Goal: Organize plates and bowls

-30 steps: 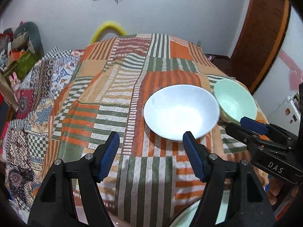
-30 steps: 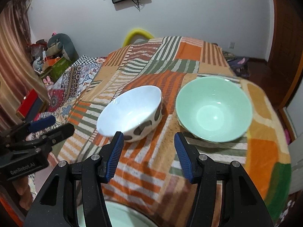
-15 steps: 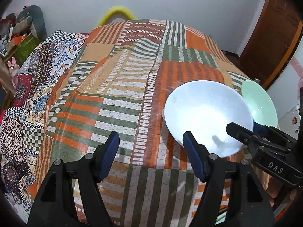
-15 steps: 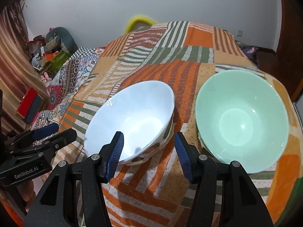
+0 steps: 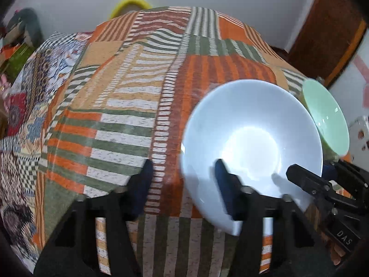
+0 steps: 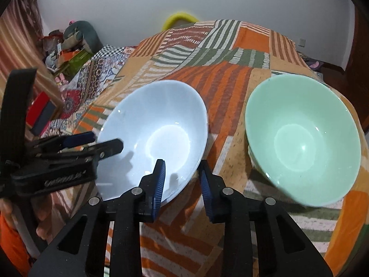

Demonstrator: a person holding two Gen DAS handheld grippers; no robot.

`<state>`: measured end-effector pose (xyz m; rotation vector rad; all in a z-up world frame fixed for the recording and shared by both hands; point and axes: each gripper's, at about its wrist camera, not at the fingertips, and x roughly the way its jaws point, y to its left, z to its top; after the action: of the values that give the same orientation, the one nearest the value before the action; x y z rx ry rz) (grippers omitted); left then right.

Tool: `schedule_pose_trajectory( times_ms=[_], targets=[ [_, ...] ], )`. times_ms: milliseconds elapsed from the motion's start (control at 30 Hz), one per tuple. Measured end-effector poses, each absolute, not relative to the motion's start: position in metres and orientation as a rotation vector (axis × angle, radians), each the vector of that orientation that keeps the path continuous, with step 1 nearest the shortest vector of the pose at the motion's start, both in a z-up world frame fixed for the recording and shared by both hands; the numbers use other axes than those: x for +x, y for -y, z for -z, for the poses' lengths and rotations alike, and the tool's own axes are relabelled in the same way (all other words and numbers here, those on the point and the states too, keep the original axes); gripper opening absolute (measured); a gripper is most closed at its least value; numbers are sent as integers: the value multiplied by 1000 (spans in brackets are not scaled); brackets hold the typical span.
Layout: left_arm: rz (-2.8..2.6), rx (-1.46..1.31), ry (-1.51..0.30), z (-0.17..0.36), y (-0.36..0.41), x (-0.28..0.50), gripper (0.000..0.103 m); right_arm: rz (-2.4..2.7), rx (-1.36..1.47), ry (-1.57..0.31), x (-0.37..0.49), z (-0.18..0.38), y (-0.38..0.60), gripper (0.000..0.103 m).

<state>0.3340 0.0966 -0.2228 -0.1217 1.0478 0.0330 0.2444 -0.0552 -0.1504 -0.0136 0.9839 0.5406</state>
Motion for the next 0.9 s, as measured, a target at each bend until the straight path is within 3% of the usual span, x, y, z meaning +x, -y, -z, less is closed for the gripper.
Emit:
schedule_pose_trajectory(
  times_ms=[67, 900],
  targets=[
    [0, -96, -1054, 223, -89, 335, 28, -540, -15, -982, 243, 149, 53, 26],
    [25, -118, -917, 156, -74, 241, 26, -521, -6, -906, 186, 105, 61, 25]
  ],
)
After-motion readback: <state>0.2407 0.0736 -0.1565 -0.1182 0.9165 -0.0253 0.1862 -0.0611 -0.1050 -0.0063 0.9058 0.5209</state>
